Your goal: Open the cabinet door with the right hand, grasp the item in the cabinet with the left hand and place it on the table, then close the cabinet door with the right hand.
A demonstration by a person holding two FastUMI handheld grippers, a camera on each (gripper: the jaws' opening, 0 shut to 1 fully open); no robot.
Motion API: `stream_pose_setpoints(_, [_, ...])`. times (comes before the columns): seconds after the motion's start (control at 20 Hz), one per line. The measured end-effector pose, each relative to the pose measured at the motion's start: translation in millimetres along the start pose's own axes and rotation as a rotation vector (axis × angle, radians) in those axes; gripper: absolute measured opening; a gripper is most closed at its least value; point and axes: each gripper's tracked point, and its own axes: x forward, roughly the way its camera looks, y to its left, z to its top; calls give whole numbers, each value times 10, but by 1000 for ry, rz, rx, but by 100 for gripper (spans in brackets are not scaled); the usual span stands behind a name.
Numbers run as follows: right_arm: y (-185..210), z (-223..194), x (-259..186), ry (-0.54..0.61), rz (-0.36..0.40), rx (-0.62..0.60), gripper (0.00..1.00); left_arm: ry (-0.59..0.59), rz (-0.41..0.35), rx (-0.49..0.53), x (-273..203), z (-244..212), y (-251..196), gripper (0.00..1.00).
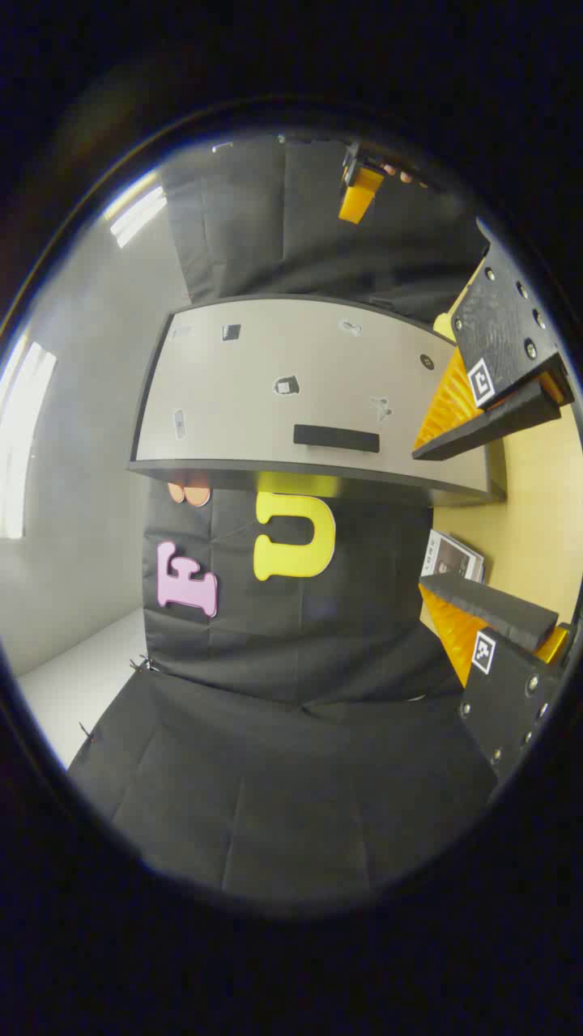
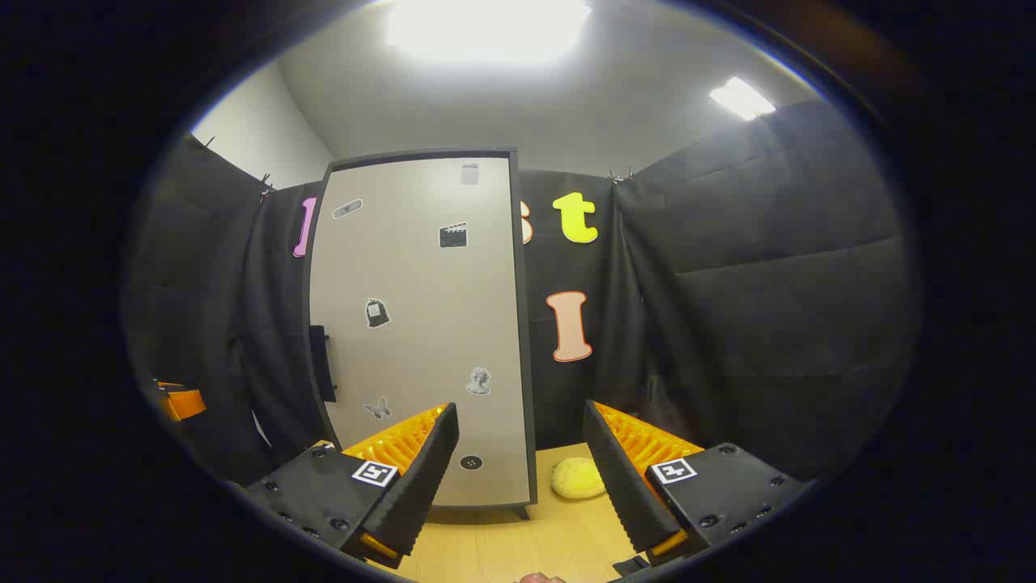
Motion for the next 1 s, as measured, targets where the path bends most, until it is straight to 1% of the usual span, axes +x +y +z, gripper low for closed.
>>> stream_pose_setpoints(0.1, [68,-165,7,47,7,-34,98,12,17,17,-2,-122,43,84])
stream_pose_setpoints(0.25, [153,-241,-22,68,30,-43,98,31,-2,-34,-13,-250,-34,84])
stream_pose_setpoints(0.4, [225,-309,14,89,46,-30,98,23,12,-33,-20,-265,38,85])
stream_pose_setpoints(0.55, [291,-332,43,100,61,-8,98,41,2,-19,8,-334,29,85])
stream_pose_setpoints(0.6, [299,-350,49,103,63,-5,93,43,-3,-14,7,-345,28,84])
stream_pose_setpoints(0.65, [311,-370,54,108,63,-4,98,42,-5,-12,7,-358,33,84])
stream_pose_setpoints(0.8, [345,-457,86,135,57,-8,98,62,-12,-15,10,-462,3,84])
stream_pose_setpoints(1.0, [469,-448,141,141,77,5,98,76,-32,-9,53,-523,-42,85])
